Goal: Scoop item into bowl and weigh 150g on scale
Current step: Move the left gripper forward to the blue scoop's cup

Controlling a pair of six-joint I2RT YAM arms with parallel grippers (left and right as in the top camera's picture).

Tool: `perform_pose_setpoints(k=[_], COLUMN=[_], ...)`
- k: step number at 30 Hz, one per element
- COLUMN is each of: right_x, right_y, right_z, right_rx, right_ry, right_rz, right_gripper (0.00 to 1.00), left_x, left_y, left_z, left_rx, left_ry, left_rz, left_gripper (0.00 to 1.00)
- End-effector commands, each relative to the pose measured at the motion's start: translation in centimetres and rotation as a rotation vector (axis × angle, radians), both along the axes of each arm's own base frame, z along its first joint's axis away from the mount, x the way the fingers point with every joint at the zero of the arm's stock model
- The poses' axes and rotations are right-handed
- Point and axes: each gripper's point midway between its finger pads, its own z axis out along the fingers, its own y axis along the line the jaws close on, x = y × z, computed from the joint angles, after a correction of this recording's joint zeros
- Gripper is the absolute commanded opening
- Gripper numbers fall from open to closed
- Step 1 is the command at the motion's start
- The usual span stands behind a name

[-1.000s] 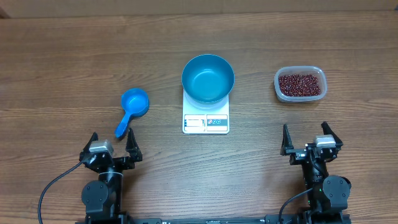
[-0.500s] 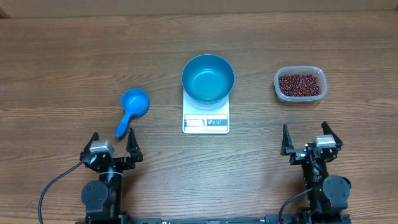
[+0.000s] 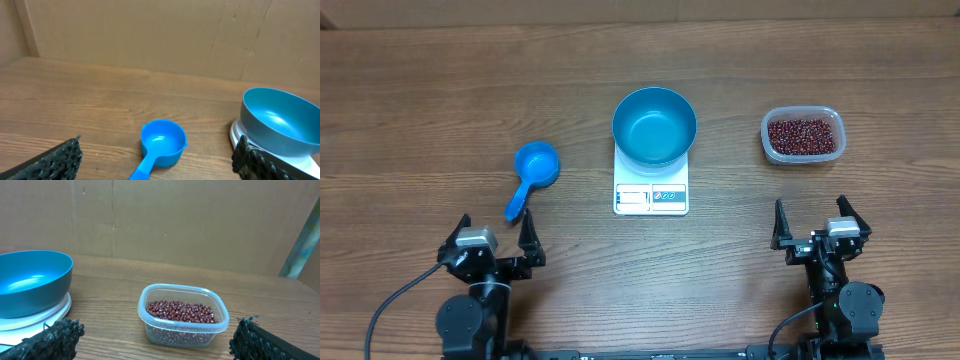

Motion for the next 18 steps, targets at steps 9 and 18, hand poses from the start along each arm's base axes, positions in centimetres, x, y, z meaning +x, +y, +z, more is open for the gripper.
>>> perform_pose_setpoints(k=[9,18], right_x=[0.0,0.0], right_y=[0.0,0.0], right_z=[-0.1,-0.1], right_rx=[-0.005,-0.005], right_ry=[-0.005,-0.006], right_rz=[0.003,0.003], right_gripper=[1.00,1.00], left_x=[0.5,3.4], left_y=[0.0,-0.2], left_z=[5.5,9.2], left_rx=[0.027,0.036], left_ry=[0.130,0.331], left_rz=[-0.010,-0.050], left_gripper=[0.99,1.00])
